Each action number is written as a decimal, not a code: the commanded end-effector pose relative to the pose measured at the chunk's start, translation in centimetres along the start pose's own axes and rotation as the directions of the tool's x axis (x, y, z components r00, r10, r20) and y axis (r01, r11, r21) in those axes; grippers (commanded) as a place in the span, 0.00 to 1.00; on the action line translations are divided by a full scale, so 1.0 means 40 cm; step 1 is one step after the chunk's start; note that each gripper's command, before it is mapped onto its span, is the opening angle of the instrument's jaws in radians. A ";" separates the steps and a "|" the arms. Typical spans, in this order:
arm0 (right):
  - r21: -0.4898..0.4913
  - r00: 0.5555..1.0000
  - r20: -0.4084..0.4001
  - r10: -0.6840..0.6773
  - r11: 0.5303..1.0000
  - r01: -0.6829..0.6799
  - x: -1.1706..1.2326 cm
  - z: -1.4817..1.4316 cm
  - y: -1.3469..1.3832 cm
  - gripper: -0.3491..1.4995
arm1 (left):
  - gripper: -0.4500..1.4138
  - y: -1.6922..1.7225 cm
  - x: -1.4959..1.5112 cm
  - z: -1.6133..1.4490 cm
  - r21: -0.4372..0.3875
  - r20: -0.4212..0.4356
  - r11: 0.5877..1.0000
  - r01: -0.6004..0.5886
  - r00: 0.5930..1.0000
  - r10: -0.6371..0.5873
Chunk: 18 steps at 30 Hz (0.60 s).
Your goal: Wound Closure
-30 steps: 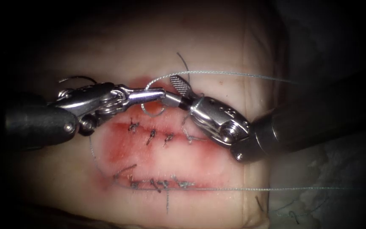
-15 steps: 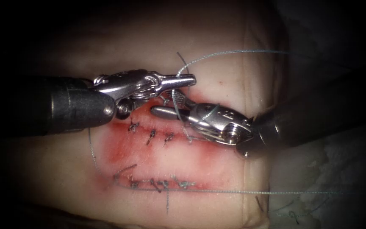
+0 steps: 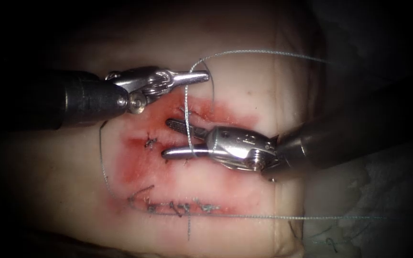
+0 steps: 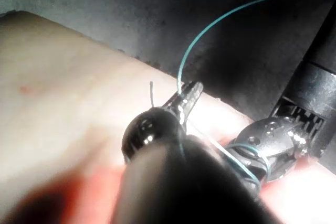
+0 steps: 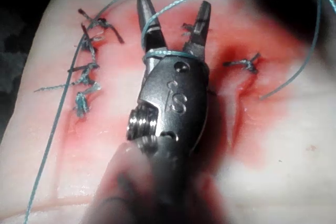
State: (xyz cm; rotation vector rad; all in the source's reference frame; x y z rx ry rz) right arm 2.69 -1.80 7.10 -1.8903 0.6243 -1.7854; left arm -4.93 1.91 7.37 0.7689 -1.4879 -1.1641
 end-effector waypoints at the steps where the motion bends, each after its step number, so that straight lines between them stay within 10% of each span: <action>1: 0.005 1.000 0.013 0.003 1.000 -0.003 0.0000 0.0023 0.0002 0.60 | 0.01 0.0014 0.0000 0.0021 0.000 0.003 1.000 -0.008 1.000 0.008; 13: -0.028 0.990 0.137 0.031 0.999 -0.027 -0.0086 0.0011 -0.0006 0.40 | 0.03 0.0076 0.0047 -0.0005 -0.025 0.022 0.997 -0.066 0.998 0.067; 18: -0.054 0.987 0.146 0.073 0.996 -0.066 -0.0089 0.0002 -0.0007 0.03 | 0.04 0.0091 0.0054 -0.0036 -0.032 0.027 0.995 -0.090 0.996 0.091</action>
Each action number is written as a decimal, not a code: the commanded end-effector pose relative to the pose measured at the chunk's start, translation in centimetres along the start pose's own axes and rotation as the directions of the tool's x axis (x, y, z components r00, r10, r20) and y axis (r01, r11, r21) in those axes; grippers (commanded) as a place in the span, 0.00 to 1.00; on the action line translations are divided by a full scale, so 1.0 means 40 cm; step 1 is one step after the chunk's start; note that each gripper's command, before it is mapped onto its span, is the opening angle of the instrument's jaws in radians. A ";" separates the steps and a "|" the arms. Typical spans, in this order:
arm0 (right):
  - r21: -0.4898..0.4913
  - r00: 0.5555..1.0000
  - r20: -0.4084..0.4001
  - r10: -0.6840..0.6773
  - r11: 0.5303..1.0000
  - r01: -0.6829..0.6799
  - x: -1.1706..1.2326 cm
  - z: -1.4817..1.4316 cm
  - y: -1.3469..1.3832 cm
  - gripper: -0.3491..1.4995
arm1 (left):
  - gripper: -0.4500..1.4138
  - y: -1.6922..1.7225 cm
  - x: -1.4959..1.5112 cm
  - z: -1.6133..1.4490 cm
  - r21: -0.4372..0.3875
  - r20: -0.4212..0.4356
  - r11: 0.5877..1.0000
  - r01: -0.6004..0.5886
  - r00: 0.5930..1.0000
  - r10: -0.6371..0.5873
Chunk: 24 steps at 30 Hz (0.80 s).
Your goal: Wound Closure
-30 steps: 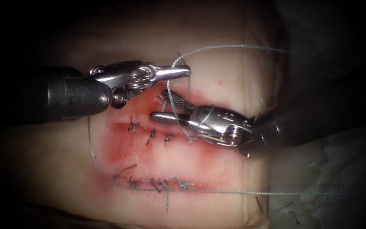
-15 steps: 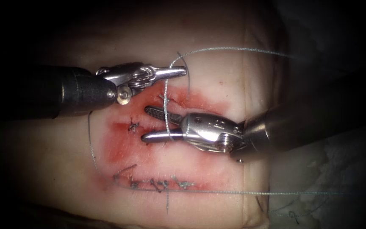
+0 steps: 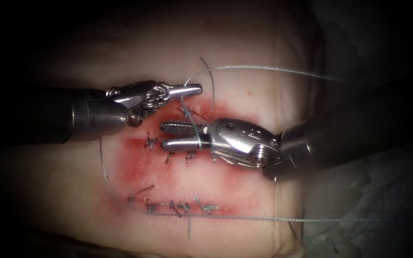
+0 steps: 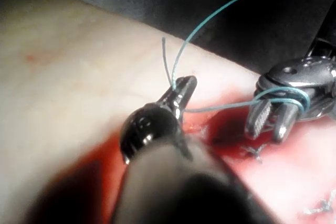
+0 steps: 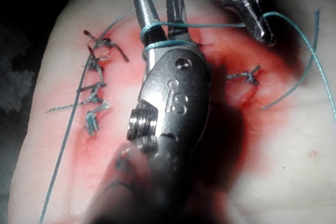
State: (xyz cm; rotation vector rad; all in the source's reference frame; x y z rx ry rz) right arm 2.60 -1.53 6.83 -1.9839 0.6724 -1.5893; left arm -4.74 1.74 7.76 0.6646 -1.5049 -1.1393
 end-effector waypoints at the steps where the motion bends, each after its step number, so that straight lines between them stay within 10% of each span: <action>1: -0.004 1.000 0.007 0.003 1.000 -0.003 0.0008 0.0019 0.0001 0.00 | 0.04 0.0011 -0.0001 0.0012 0.001 0.004 1.000 -0.016 1.000 0.016; 24: 0.590 0.985 0.169 0.035 0.797 -0.129 -0.0061 -0.0046 -0.0044 0.00 | 0.06 -0.0059 0.0053 -0.0042 -0.022 -0.008 0.996 -0.090 0.996 0.090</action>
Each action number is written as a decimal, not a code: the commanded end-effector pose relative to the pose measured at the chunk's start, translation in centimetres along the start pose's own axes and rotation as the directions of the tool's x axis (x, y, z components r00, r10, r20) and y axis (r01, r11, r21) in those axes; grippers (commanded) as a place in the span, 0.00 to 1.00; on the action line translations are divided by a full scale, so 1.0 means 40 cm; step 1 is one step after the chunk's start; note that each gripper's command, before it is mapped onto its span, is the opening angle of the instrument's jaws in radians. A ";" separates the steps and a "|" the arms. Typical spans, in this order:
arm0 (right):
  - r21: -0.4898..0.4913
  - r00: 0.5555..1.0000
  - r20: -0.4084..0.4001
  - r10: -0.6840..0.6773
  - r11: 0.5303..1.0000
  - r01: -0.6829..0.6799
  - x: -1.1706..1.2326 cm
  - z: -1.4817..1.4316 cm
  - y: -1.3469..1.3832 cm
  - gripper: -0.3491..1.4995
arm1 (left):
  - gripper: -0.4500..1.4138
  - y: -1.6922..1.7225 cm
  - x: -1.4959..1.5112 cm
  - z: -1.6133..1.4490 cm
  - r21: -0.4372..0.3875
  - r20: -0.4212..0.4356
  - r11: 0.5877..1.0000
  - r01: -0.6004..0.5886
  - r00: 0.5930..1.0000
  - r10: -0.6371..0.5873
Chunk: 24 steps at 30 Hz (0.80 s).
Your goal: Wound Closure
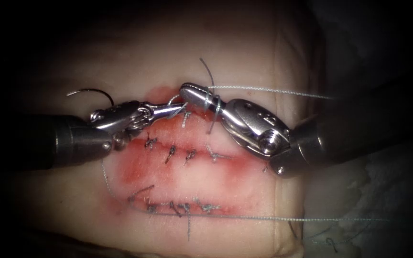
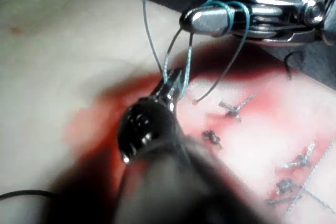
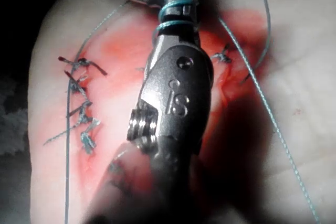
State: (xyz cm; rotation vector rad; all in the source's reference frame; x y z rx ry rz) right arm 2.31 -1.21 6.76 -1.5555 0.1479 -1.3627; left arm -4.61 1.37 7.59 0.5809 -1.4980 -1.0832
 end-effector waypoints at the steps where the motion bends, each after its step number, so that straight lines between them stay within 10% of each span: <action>1: 0.037 1.000 -0.005 0.011 0.999 -0.011 0.0027 0.0007 0.0005 0.00 | 0.06 0.0007 -0.0002 0.0021 0.000 0.001 1.000 -0.001 1.000 0.001; 24: 0.318 0.978 -0.055 0.199 0.932 -0.172 0.0103 -0.0043 -0.0036 0.00 | 0.09 -0.0066 -0.0011 0.0033 -0.017 0.004 0.987 -0.160 0.987 0.160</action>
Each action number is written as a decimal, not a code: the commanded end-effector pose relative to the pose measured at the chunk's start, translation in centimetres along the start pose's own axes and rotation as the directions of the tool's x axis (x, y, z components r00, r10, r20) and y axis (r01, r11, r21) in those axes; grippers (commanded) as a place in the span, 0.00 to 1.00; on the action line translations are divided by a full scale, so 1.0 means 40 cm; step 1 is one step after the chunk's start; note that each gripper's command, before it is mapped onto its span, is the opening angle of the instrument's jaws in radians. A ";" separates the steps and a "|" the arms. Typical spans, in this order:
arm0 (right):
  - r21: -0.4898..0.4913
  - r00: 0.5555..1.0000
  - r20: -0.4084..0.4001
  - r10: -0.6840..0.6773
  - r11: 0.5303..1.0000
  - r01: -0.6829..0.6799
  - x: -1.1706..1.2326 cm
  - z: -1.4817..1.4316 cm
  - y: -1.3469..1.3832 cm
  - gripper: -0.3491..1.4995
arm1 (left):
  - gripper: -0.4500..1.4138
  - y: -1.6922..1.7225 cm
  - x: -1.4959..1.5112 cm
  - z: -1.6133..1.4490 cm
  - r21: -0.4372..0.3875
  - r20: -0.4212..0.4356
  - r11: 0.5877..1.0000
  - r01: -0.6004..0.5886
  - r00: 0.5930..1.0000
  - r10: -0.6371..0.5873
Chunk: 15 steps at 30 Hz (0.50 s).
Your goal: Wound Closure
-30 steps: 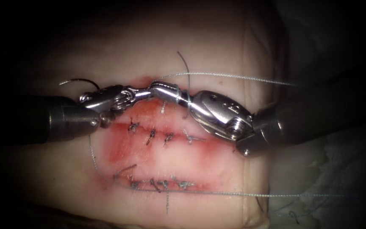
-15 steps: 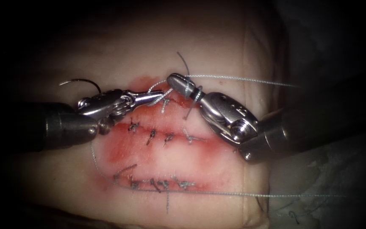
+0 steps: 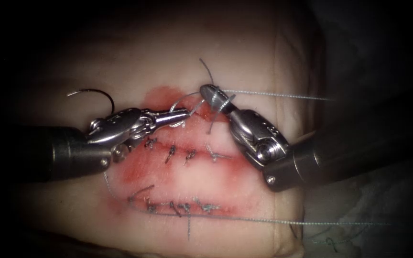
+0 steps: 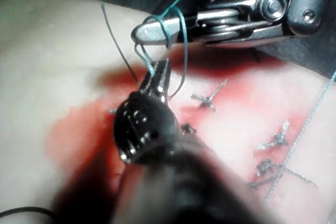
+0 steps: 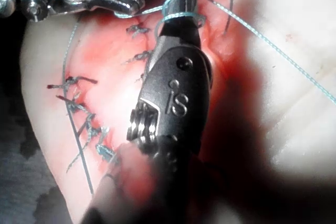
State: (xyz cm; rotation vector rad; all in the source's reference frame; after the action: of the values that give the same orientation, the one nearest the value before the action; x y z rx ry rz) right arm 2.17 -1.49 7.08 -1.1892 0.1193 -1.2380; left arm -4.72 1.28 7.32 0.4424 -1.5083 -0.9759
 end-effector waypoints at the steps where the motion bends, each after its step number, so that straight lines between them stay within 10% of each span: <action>1: 0.006 1.000 -0.010 0.001 1.000 -0.001 0.0022 0.0011 0.0006 0.00 | 0.09 0.0006 -0.0004 0.0022 0.001 0.003 1.000 -0.009 1.000 0.009; 15: -0.037 0.998 -0.057 -0.004 0.999 0.002 0.0045 0.0000 0.0027 0.00 | 0.09 0.0009 -0.0011 0.0049 -0.014 0.001 0.999 -0.035 0.999 0.035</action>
State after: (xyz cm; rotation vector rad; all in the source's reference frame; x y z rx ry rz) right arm 2.23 -1.61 7.07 -1.1824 0.1803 -1.2781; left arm -4.82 1.36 7.30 0.4042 -1.5011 -0.9603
